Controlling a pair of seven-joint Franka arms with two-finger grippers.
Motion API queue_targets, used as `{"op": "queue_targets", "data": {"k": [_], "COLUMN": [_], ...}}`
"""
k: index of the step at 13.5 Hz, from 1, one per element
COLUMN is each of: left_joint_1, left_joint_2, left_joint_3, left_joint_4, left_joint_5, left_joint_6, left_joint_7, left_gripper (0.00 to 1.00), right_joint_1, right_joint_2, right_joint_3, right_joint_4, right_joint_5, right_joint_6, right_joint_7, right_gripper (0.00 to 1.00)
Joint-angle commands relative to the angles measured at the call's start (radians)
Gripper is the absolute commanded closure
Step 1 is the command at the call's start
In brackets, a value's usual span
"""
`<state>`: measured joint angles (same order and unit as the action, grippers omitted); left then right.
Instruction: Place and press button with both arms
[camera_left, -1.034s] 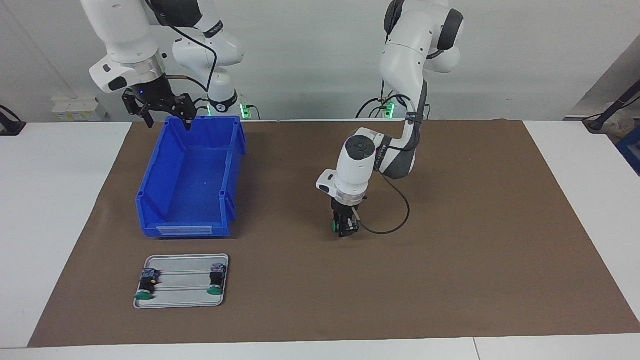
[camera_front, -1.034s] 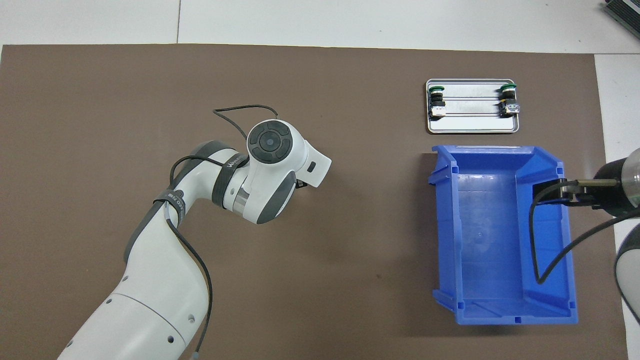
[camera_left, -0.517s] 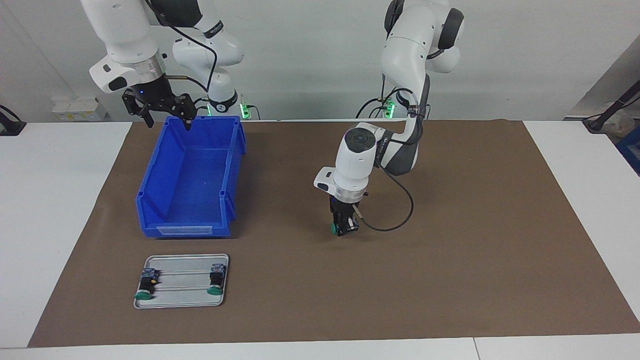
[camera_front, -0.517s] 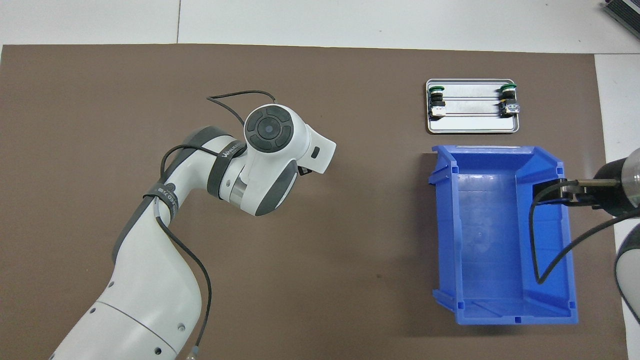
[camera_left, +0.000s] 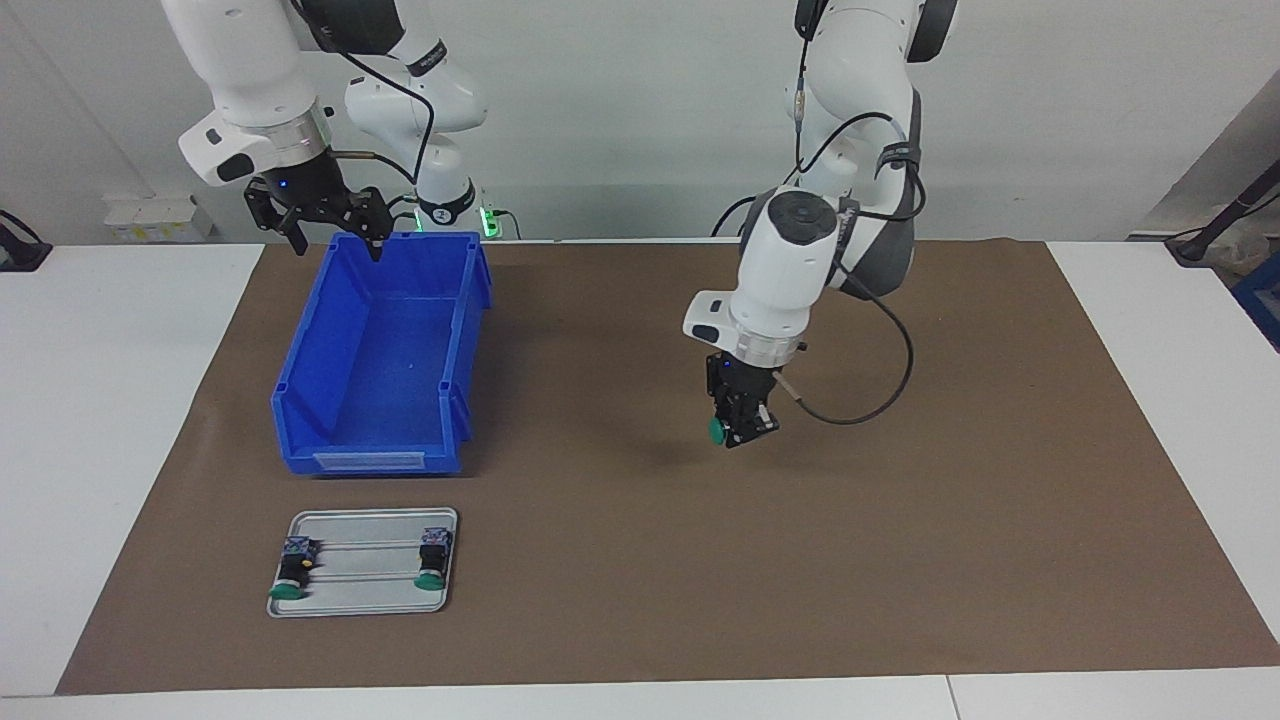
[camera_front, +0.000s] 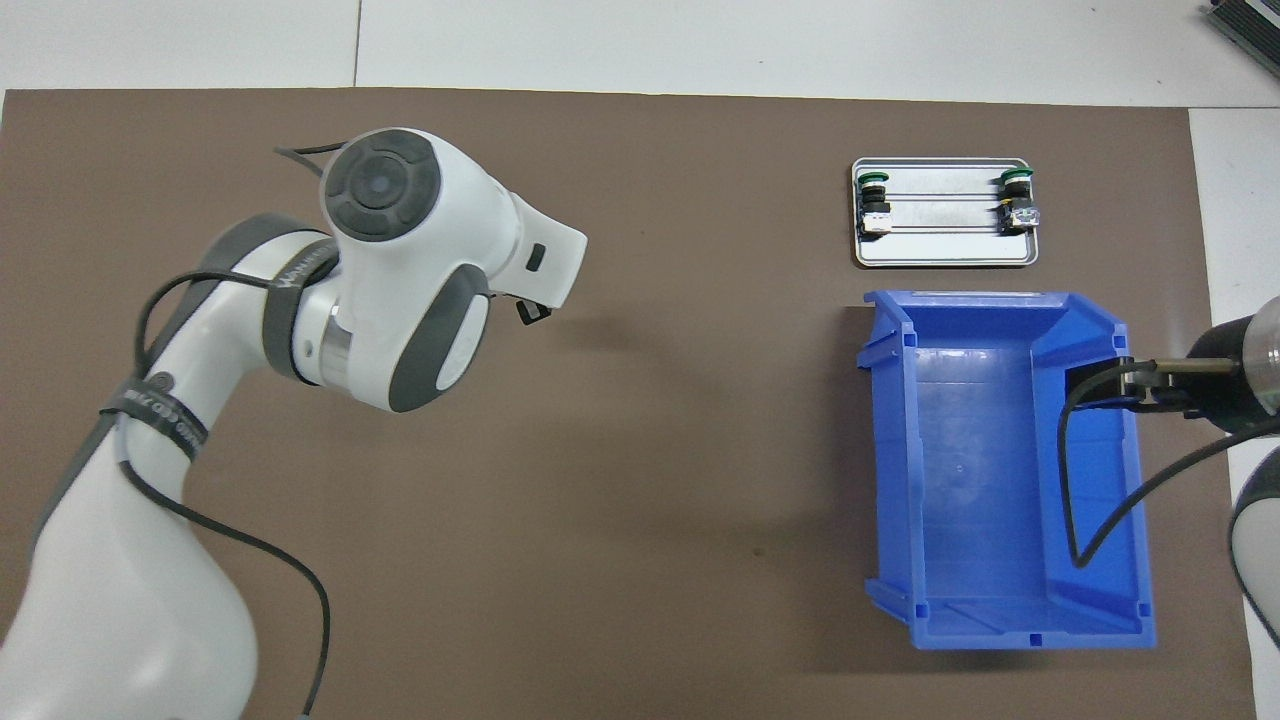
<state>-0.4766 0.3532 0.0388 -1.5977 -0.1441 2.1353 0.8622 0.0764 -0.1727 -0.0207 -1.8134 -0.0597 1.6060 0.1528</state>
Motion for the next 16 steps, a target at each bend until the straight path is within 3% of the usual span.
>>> {"op": "queue_targets", "data": {"k": [1,8,12,16], "left_joint_1": [0.096,0.283,0.308,0.306], "left_joint_2": [-0.091,-0.216,-0.293,-0.316], "left_joint_3": [-0.008,-0.004,-0.002,-0.004], "left_joint_4": [-0.102,-0.381,-0.563,-0.665], "left_joint_5": [-0.109,-0.519,-0.852,-1.133], "left_joint_6": [-0.037,0.052,0.133,0.163], "left_joint_7": [0.124,0.518,0.779,1.001], "left_gripper": [1.00,1.00,1.00,1.00], "right_joint_1": [-0.006,-0.006,-0.006,-0.006], "right_joint_2": [-0.011,-0.011,-0.014,-0.014], "right_joint_3": [0.004,0.004,0.004,0.004], "right_joint_4": [-0.006,-0.004,0.000,0.006], "right_joint_5": [0.001,0.001,0.001,0.001], "right_joint_6": [0.005,0.005,0.005,0.005], "right_joint_7": [-0.026,-0.026,-0.026,-0.026], "right_gripper": [0.00,0.00,0.00,0.00]}}
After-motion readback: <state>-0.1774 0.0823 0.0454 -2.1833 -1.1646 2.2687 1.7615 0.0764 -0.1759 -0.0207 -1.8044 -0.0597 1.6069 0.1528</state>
